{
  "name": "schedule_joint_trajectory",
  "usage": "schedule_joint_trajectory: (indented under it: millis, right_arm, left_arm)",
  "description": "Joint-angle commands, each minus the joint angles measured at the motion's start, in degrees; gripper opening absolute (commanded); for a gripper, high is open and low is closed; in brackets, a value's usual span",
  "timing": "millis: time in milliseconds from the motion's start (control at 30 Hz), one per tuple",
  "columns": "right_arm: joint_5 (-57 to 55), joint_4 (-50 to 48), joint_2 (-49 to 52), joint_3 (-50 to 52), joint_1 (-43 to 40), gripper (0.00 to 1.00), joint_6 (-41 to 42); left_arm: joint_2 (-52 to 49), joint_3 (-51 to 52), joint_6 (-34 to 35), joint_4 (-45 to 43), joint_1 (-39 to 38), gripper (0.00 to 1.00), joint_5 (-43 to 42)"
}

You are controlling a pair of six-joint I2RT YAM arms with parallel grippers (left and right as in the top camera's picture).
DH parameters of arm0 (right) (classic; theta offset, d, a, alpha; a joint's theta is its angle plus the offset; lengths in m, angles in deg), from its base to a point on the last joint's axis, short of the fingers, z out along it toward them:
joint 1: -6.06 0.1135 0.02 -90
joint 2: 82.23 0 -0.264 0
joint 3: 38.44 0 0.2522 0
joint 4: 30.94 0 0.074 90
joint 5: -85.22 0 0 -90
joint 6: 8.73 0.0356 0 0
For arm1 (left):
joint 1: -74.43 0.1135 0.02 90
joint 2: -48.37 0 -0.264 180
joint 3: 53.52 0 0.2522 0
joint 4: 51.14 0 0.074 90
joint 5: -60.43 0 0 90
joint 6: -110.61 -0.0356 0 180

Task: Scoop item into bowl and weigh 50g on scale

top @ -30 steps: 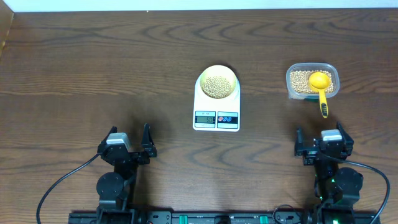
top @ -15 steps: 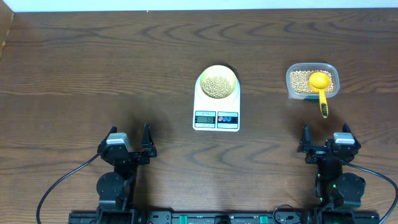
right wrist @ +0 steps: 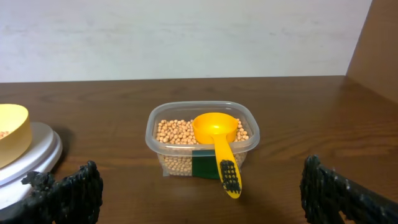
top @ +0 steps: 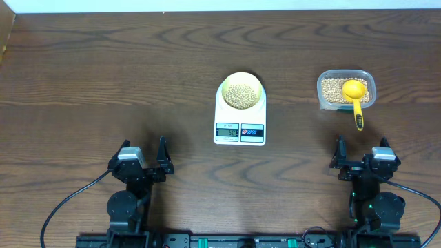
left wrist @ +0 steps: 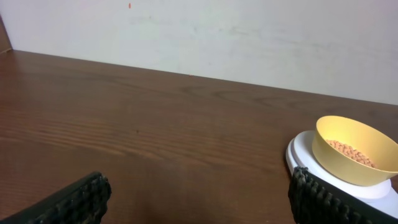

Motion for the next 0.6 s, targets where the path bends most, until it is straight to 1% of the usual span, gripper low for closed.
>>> schedule_joint_trajectory:
  millis: [0, 267, 433, 567]
  right_arm:
    - [-0.5, 0.2, -0.6, 0.1, 1.3, 0.99, -0.7]
    - [-2.1, 0.1, -0.6, 0.1, 2.4, 0.99, -0.6]
    - [-3.9, 0.0, -0.6, 0.1, 2.4, 0.99, 1.6]
    - [-3.8, 0.0, -0.6, 0.1, 2.4, 0.99, 1.5]
  left_arm:
    - [0.4, 1.5, -1.0, 1.4, 0.2, 0.94, 0.5]
    - [0.4, 1.5, -1.0, 1.4, 0.2, 0.94, 0.5]
    - [0.4, 1.5, -0.9, 1.4, 0.2, 0.94, 0.5]
    - [0.4, 1.5, -1.0, 1.4, 0.2, 0.94, 0.5]
